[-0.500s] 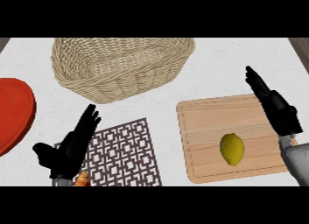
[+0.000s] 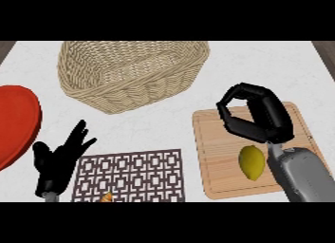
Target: Pick the lemon from the cutting board and place it in the basket
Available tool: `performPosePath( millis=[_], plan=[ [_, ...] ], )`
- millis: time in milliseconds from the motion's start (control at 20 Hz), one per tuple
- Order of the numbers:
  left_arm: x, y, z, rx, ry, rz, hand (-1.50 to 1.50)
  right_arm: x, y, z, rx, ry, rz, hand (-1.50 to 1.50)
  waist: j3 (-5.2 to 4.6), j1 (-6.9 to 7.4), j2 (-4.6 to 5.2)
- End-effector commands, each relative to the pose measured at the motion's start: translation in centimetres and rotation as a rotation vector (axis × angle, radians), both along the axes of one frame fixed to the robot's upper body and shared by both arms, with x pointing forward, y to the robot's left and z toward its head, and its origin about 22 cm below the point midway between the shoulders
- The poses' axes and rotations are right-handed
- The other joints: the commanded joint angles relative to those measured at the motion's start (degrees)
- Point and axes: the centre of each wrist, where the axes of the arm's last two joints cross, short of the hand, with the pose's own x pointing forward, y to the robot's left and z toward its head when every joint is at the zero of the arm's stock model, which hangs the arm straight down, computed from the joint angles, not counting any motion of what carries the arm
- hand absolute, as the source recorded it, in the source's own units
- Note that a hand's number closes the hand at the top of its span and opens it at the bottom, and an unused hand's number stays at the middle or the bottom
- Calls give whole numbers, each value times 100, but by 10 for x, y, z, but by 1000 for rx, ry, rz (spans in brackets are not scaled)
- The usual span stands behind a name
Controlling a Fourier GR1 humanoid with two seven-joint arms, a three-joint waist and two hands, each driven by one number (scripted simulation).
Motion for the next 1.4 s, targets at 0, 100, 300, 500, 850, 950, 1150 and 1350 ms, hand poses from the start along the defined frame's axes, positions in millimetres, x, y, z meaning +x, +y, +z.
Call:
performPosePath(
  millis=[0, 100, 300, 500, 850, 950, 1150, 1350],
  plan=[
    [-27, 26, -25, 51, 206, 50, 0, -22, 64, -10, -20, -44, -2, -150, -37, 41, 15],
    [-24, 30, -26, 48, 216, 46, 0, -28, 78, -12, -116, -57, -73, -150, -45, 0, 10],
    [-25, 32, -25, 66, 198, 66, 0, -20, 53, 0, -412, -7, -247, -150, -68, -132, -39],
    [-26, 35, -22, 83, 209, 99, 0, -4, 6, 40, -755, -53, -408, -150, -91, -314, -126],
    [-36, 30, -23, 50, 230, 103, 0, -23, -9, 145, -1062, 4, -406, -150, -67, -294, -135],
    [-25, 32, -22, 54, 218, 100, 0, -29, -9, 167, -1143, 42, -362, -150, -68, -319, -84],
    [-41, 40, -24, 65, 228, 104, 0, -39, -19, 185, -1254, 196, -220, -150, -61, -251, -90],
    [-49, 34, -33, 55, 228, 83, 0, -50, -31, 206, -1349, 299, -165, -150, -59, -276, -72]
  ],
)
